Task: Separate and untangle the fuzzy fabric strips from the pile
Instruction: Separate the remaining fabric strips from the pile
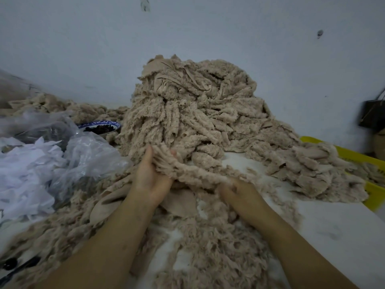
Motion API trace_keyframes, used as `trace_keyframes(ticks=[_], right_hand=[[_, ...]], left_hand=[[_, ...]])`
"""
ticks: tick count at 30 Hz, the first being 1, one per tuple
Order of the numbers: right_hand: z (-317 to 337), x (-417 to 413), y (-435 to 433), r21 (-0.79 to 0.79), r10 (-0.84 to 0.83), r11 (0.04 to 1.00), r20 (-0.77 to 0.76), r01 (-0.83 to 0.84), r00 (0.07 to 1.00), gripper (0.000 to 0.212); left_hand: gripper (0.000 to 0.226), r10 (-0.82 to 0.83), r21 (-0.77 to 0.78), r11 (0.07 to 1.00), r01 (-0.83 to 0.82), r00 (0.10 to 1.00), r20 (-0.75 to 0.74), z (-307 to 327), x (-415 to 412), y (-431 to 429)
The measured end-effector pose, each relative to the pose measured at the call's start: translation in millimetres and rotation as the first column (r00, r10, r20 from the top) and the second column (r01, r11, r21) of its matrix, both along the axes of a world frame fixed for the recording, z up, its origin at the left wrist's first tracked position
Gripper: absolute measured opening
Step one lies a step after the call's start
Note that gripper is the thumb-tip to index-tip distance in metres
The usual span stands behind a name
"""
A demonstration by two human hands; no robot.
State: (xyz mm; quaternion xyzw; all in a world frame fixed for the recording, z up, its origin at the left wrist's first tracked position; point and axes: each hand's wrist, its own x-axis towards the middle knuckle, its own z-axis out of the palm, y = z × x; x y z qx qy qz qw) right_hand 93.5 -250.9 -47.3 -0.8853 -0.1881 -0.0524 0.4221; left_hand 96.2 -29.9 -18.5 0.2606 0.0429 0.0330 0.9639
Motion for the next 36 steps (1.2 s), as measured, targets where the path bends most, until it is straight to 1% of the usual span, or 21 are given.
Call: trace_keyframes(ticks=[1,2,4,5,7,8,10,12,13,15,17,19,20,22,25,28,31,32,33,35,36], right_hand=[[4,-1,0,0.166,-0.043,0.984,-0.09,0.058,0.995,0.04],[7,-2,-1,0.309,-0.059,0.944,-0.187,0.116,0.981,0.041],[8,3,-1,0.522,0.021,0.836,-0.337,0.168,0.941,0.037],[8,5,0,0.594,0.065,0.783,-0.375,0.186,0.925,0.041],[11,2,4,0.631,0.054,0.741,-0.397,0.23,0.916,0.045],[9,1,7,0.605,0.019,0.756,-0.4,0.248,0.917,0.048],[6,-2,10,0.51,0.004,0.834,-0.388,0.211,0.922,0.057],[5,-7,12,0.409,0.059,0.908,-0.335,0.089,0.94,0.055],[6,-8,13,0.359,0.075,0.932,-0.317,0.047,0.945,0.051],[8,-10,15,0.26,0.062,0.965,-0.278,0.013,0.958,0.04],[7,-8,16,0.173,0.036,0.985,-0.21,0.001,0.977,0.029],[3,-2,15,0.104,0.0,0.995,-0.138,0.014,0.99,0.02],[2,1,15,0.083,-0.033,0.996,-0.114,0.043,0.993,0.021],[2,3,12,0.093,-0.113,0.988,-0.093,0.121,0.989,0.019],[6,2,12,0.163,-0.203,0.965,-0.032,0.206,0.979,0.009],[10,1,12,0.263,-0.259,0.93,-0.025,0.257,0.965,0.009],[12,-3,15,0.284,-0.209,0.938,0.007,0.199,0.978,0.019],[12,-4,17,0.276,-0.188,0.945,0.021,0.175,0.982,0.026],[12,-5,18,0.256,-0.18,0.953,0.038,0.164,0.983,0.03],[11,-7,20,0.192,-0.201,0.964,0.083,0.183,0.976,0.033],[11,-7,20,0.154,-0.217,0.967,0.101,0.2,0.971,0.032]], left_hand=[[0.058,-0.027,0.072,0.997,0.027,1.0,0.0,-1,0,-4],[0.06,-0.058,0.152,0.987,0.058,0.998,-0.005,-1,-1,-9],[0.065,-0.135,0.333,0.933,0.134,0.991,-0.019,-1,-5,-20],[0.07,-0.188,0.427,0.885,0.188,0.981,-0.042,-1,-7,-25],[0.074,-0.285,0.604,0.746,0.28,0.954,-0.091,0,-13,-35],[0.072,-0.327,0.675,0.671,0.307,0.94,-0.102,0,-17,-40],[0.06,-0.363,0.773,0.552,0.312,0.925,-0.114,2,-25,-51],[0.053,-0.275,0.839,0.489,0.237,0.955,-0.11,1,-30,-60],[0.047,-0.209,0.853,0.486,0.19,0.973,-0.098,-1,-29,-63],[0.029,-0.089,0.842,0.528,0.109,0.993,-0.072,-4,-27,-65],[0.016,-0.016,0.776,0.628,0.061,0.998,-0.066,-3,-23,-63],[0.014,0.008,0.67,0.742,0.036,0.998,-0.062,-1,-20,-59],[0.013,0.018,0.637,0.771,0.025,0.998,-0.06,0,-19,-59],[0.012,0.041,0.613,0.79,0.006,0.997,-0.063,0,-18,-60],[0.014,0.043,0.578,0.816,-0.01,0.998,-0.044,-2,-17,-63],[0.026,-0.03,0.593,0.804,0.035,0.999,-0.018,-6,-16,-63],[0.047,-0.182,0.7,0.705,0.112,0.983,0.026,-6,-20,-67],[0.046,-0.215,0.716,0.688,0.12,0.976,0.043,-10,-20,-68],[0.039,-0.226,0.723,0.681,0.117,0.973,0.056,-12,-20,-69],[0.012,-0.135,0.737,0.675,0.044,0.989,0.065,-14,-21,-69],[0.008,-0.06,0.757,0.653,-0.012,0.996,0.068,-13,-20,-68]])
